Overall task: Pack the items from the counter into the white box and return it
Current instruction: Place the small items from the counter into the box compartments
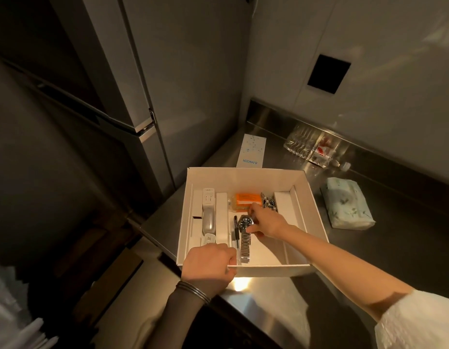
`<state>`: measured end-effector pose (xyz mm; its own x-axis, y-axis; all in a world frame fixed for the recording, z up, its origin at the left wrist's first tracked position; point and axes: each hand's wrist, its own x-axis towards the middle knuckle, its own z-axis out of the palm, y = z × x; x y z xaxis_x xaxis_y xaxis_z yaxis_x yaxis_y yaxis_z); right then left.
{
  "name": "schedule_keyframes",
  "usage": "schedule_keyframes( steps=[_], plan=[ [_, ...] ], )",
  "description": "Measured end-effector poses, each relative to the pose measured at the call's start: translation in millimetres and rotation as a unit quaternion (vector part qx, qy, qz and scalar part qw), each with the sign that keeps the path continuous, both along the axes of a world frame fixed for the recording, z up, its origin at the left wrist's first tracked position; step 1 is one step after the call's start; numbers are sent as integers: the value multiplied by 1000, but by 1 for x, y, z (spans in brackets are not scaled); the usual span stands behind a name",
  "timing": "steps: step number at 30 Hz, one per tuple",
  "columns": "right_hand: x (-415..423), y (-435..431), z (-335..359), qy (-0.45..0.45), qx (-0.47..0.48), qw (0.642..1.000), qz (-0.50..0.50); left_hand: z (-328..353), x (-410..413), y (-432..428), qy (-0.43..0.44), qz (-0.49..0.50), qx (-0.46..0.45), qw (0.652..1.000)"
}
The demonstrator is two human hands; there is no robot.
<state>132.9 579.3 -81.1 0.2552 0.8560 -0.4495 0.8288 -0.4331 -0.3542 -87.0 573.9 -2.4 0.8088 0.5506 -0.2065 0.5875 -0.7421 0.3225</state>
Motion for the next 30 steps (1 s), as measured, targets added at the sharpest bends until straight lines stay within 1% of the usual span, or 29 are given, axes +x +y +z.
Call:
schedule_keyframes(
  steps=[3,7,11,14,16,21,23,25,26,28,30],
  plan=[
    [-2,-2,-1,-18,-17,1000,-1,0,0,1,-3,-1,-5,1000],
    [-8,-5,0,43,-23,999,5,1,1,1,0,-4,-4,1000],
    [-11,-9,0,55,-33,998,22,0,2,1,6,-13,-5,1000],
    [-12,-10,13,76,-39,996,31,-2,4,2,11,-23,-13,1000],
    [-9,-13,32,86,-10,996,27,-4,8,2,16,-29,-22,999],
    [33,-58,106,123,129,983,-39,-6,27,-5,18,-59,-15,998],
    [60,-92,129,78,183,977,-74,-7,36,-11,17,-68,0,998],
    [87,-126,135,40,205,971,-117,-8,44,-17,10,-72,22,997],
    [98,-141,131,31,185,974,-129,-9,47,-20,8,-70,34,997],
    [115,-163,109,18,94,988,-117,-10,51,-23,6,-62,50,997],
    [121,-176,78,38,28,995,-92,-11,53,-24,10,-51,60,997]
  ],
)
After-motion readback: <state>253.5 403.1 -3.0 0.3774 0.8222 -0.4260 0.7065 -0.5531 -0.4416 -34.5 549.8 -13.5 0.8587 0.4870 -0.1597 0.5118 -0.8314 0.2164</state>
